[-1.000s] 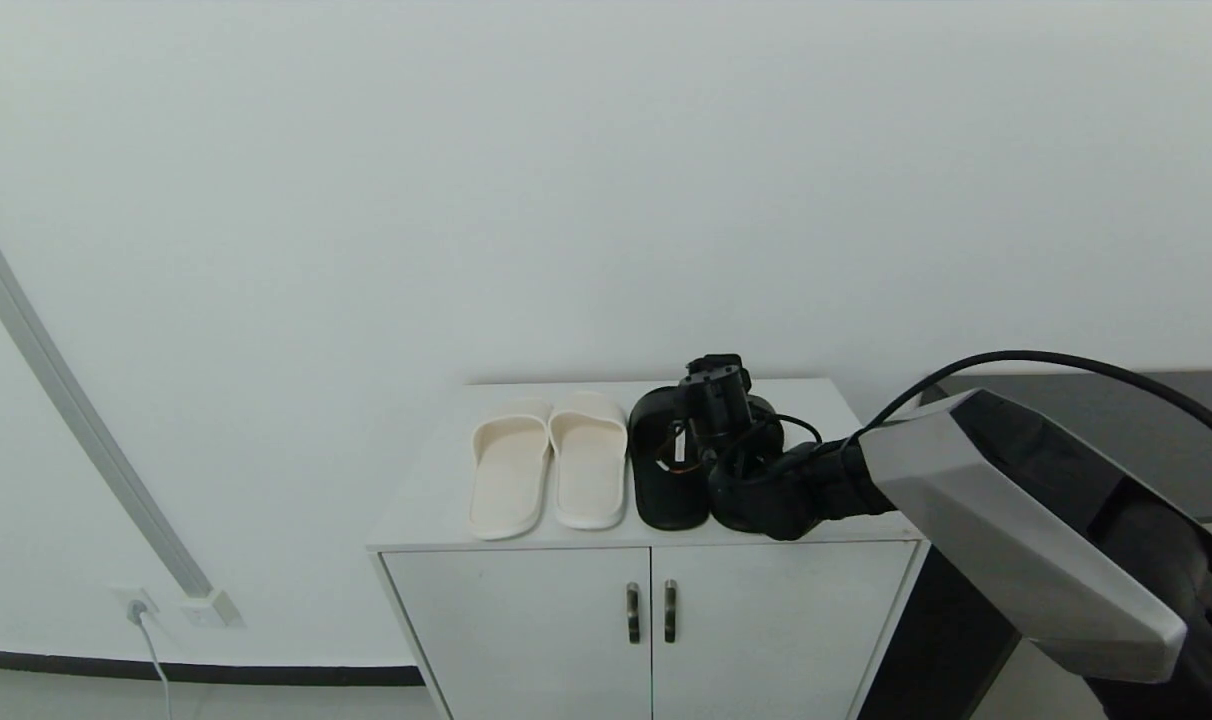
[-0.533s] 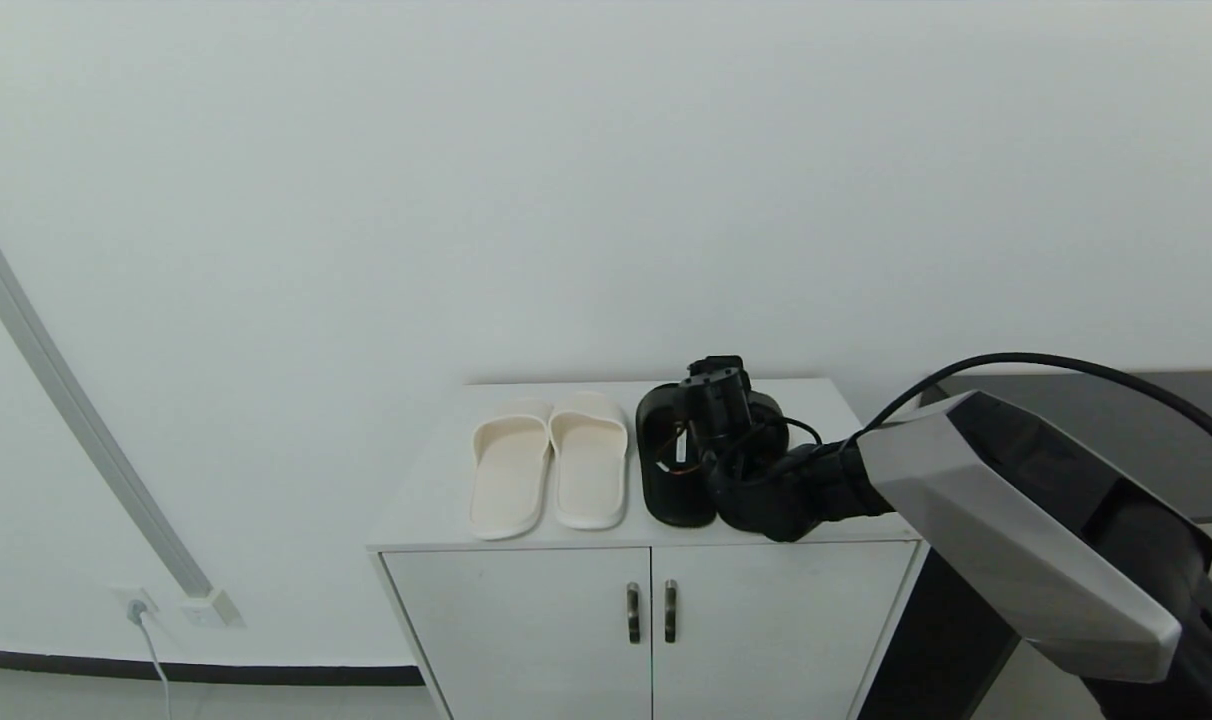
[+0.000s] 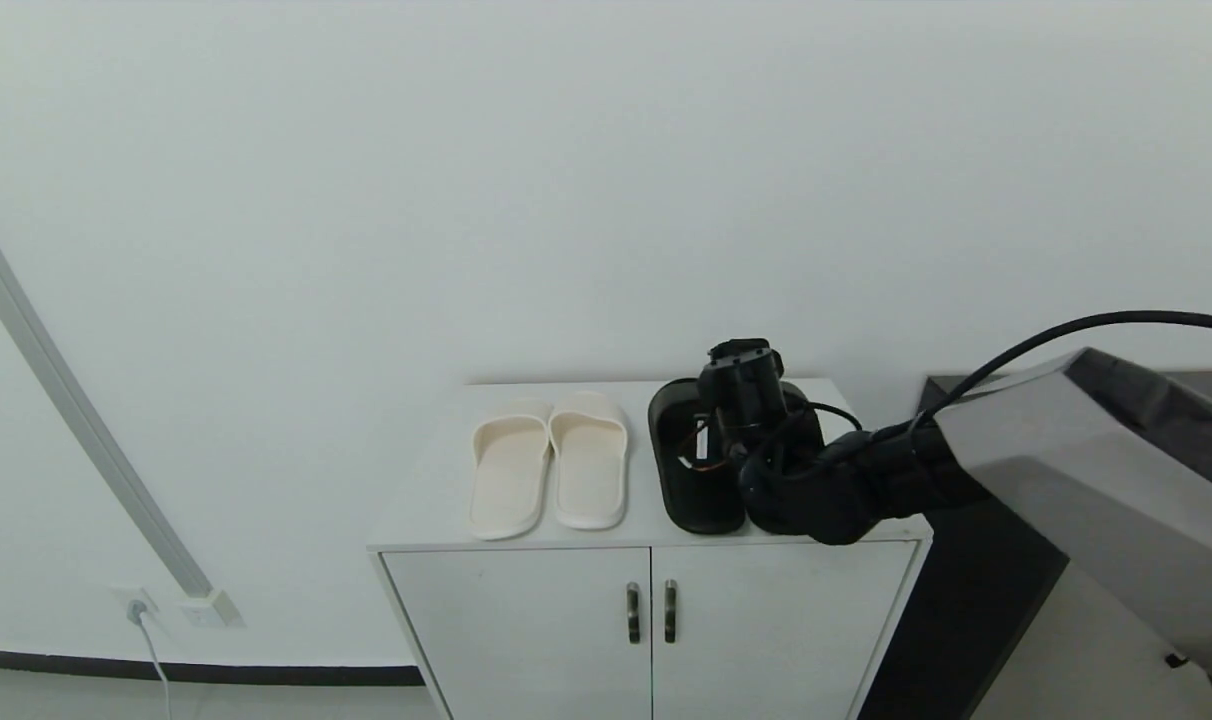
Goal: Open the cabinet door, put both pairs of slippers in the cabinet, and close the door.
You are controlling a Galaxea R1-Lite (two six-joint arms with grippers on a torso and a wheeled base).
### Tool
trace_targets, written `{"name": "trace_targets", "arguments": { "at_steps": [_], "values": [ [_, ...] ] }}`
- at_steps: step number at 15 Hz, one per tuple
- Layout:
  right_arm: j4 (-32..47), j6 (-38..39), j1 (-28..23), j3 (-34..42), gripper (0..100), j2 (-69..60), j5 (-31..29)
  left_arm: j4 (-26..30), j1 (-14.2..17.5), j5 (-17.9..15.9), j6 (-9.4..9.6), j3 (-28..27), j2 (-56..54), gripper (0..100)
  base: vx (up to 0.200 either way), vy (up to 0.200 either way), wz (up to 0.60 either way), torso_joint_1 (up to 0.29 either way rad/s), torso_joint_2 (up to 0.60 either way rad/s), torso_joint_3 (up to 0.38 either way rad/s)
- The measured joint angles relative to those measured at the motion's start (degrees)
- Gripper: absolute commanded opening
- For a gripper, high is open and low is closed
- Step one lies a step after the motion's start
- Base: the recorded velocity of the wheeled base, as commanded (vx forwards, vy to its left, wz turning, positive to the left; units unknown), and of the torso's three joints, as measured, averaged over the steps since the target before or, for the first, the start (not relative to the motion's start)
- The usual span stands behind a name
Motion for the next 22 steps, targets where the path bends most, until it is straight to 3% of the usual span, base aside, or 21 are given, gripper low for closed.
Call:
{"name": "trace_targets", "arguments": {
  "at_steps": [5, 8, 12, 22],
  "values": [
    [-10.5, -6.6, 3.8, 21.5, 0, -13.8, 8.8, 0.0, 0.0, -0.1, 0.16, 0.0, 0.0, 0, 0.000, 0.000, 0.00, 0.000, 0.00, 0.000],
    [-16.4, -9.6, 5.6, 35.7, 0, -23.5, 20.6, 0.0, 0.0, -0.1, 0.11, 0.0, 0.0, 0, 0.000, 0.000, 0.00, 0.000, 0.00, 0.000],
    [-17.7, -10.9, 6.2, 50.3, 0, -37.1, 40.3, 0.0, 0.0, -0.1, 0.09, 0.0, 0.0, 0, 0.000, 0.000, 0.00, 0.000, 0.00, 0.000],
    [-18.1, -13.3, 6.3, 56.8, 0, -42.8, 42.5, 0.0, 0.0, -0.2, 0.00, 0.0, 0.0, 0, 0.000, 0.000, 0.00, 0.000, 0.00, 0.000]
  ]
}}
